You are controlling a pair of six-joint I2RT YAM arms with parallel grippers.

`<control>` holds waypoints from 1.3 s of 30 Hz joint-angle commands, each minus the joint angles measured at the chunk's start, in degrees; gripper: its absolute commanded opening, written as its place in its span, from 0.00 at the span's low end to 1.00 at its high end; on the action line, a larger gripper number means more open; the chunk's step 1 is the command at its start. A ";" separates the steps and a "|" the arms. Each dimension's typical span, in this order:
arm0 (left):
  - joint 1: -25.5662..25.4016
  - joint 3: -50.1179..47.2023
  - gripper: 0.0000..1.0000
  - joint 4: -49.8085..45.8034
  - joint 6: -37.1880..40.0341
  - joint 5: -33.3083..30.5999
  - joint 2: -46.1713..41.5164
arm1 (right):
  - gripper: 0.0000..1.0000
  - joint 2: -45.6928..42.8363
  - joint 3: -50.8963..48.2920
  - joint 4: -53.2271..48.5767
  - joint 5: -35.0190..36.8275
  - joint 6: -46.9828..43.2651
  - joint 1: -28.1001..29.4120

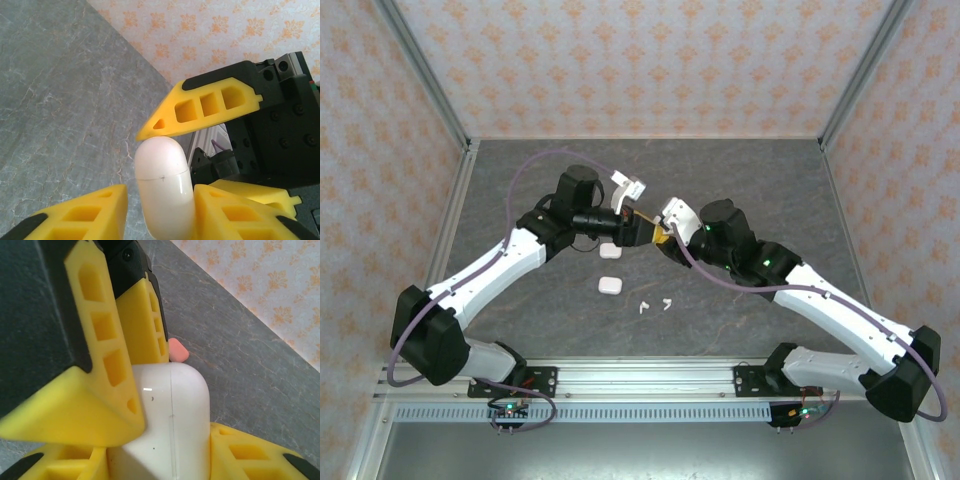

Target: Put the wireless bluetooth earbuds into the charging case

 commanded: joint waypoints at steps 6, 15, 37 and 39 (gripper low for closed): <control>-0.79 0.03 0.25 0.96 1.49 0.89 -0.62 | 0.50 -0.03 3.45 1.49 -1.14 0.88 0.29; -0.81 -1.31 0.20 0.07 4.75 -5.50 -5.17 | 0.93 -2.14 4.76 -2.51 -5.73 3.96 -2.90; -1.35 -16.05 0.15 20.81 7.14 -11.02 -20.35 | 1.00 1.26 -2.40 20.74 -46.55 26.92 -18.57; -1.38 -15.98 0.15 20.90 7.14 -10.90 -20.35 | 1.00 2.25 -2.34 19.82 -45.63 26.14 -18.08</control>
